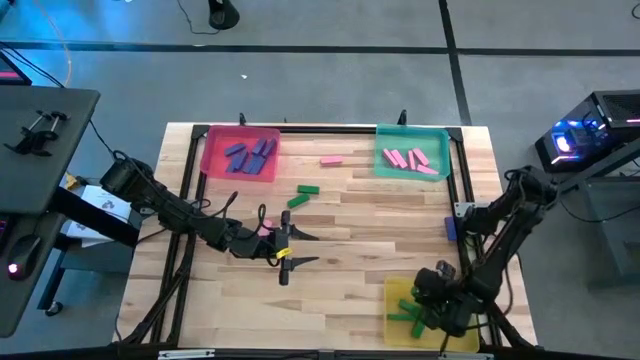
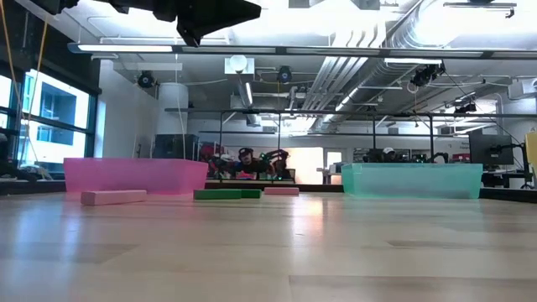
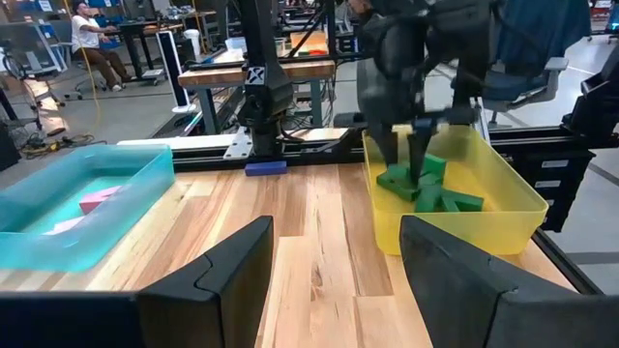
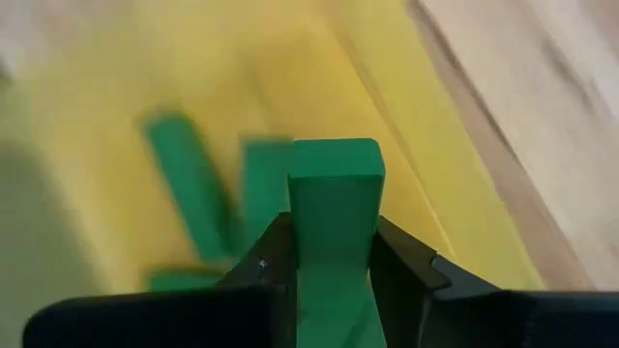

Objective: Sort blocks
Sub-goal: Put the green block into the yellow bin, then put the blue block into the red bin

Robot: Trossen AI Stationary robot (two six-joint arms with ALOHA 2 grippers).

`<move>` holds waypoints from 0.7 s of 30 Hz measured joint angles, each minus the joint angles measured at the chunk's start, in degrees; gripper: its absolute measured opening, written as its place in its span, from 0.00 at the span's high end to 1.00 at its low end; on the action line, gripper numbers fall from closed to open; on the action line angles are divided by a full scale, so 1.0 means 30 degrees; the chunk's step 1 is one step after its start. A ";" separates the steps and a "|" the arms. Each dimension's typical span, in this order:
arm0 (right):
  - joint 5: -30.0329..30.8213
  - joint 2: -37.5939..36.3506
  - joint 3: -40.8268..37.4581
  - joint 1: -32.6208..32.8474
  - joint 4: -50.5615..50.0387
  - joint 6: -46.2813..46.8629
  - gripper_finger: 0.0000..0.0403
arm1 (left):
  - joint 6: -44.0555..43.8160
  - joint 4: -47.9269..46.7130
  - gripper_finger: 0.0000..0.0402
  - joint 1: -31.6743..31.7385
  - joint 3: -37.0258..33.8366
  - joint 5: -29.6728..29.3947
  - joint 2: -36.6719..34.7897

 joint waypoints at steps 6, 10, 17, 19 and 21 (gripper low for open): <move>-0.4253 0.1337 0.0022 -0.1200 -0.0289 -0.0002 0.73 | -0.0007 -0.0007 0.47 0.0000 0.0000 -0.0007 0.0000; -0.6298 0.1622 0.0000 -0.1706 -0.0398 0.0024 0.65 | 0.0000 -0.0036 0.47 0.0000 0.0000 -0.0007 0.0000; -0.9289 0.0844 0.0000 -0.3073 -0.1102 -0.0143 0.62 | 0.0153 -0.0035 0.47 0.0000 0.0000 -0.0022 0.0000; -0.9526 0.0268 0.0000 -0.3425 -0.1836 -0.0096 0.63 | 0.0146 -0.0029 0.47 0.0000 0.0000 -0.0022 0.0000; -0.9525 -0.0503 0.0000 -0.3729 -0.2842 -0.0096 0.64 | 0.0146 -0.0029 0.47 0.0000 0.0000 -0.0022 0.0000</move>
